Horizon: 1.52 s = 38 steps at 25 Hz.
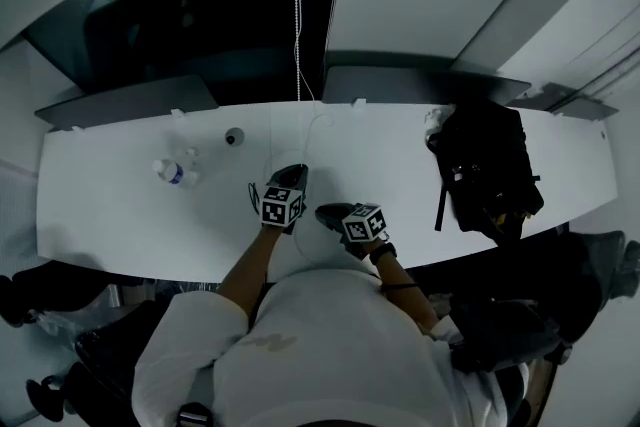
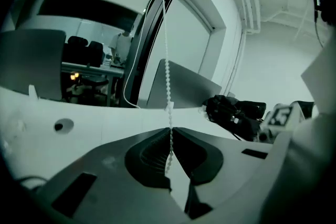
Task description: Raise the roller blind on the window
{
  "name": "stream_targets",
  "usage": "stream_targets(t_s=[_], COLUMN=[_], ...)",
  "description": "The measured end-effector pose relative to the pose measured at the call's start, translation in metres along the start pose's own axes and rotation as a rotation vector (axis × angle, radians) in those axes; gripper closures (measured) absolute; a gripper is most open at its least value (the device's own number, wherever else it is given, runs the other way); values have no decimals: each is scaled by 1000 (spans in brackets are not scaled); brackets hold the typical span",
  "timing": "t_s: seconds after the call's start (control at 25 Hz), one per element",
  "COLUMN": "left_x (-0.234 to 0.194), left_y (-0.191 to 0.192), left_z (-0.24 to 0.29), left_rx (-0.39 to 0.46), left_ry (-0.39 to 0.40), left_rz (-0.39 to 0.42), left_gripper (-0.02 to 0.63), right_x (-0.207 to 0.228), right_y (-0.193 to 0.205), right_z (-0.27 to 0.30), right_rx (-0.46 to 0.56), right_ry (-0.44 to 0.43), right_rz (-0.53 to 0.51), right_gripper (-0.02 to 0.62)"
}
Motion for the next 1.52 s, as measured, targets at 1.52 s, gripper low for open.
stream_targets(t_s=[1.52], left_x=[-34], left_y=[-50], left_z=[-83], left_rx=[136], left_ry=[394], left_rz=[-138], left_gripper=[463], right_x=[-13], right_y=[-147], right_z=[25], right_rx=[305], right_ry=[106], right_rz=[-86], right_gripper=[584])
Point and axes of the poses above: the fingertips, and each gripper's own axes: z forward along the fingers, x to its right, y out of its underside, the point moved 10 cm from there along -z, backward along the fingers, and after that the axes turned 1 degree about z, right-handed, at the moved point
